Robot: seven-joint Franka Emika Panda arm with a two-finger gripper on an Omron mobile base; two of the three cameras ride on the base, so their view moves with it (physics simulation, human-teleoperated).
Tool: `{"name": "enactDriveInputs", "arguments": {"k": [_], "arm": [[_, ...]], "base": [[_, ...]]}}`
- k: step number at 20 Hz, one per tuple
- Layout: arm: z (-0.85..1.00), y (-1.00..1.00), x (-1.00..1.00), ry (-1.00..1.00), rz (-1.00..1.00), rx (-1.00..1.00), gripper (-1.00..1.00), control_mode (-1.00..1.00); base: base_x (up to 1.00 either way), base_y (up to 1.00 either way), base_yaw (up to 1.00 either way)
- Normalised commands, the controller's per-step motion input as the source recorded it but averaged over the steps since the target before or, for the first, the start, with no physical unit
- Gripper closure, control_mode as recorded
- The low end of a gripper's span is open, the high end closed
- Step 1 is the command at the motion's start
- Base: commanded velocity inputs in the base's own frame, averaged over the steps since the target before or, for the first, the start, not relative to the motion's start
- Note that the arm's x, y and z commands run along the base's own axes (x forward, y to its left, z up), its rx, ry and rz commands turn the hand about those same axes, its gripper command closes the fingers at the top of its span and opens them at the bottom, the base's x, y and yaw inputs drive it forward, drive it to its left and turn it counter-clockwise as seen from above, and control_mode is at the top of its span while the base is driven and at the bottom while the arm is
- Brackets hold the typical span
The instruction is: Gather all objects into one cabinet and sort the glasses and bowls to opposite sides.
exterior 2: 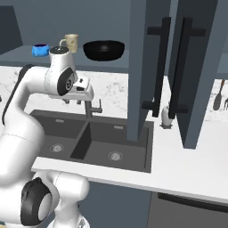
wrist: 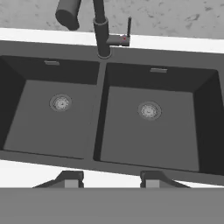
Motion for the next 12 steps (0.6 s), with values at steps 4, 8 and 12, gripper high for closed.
{"name": "enactDriveInputs", "arguments": {"k": [4,8,12], "arm": [[-0.08,0.0,0.0,0.0,0.0,0.0,-1.0,-1.0],[-0.14,-0.01,-0.26,-0.11,0.0,0.0,-1.0,-1.0],[-0.01,0.0,-0.45,-0.29,0.0,0.0,-1.0,-1.0]], "base": [[0.0,0.0,0.0],[0.0,0.0,0.0],[0.0,0.0,0.0]]}}
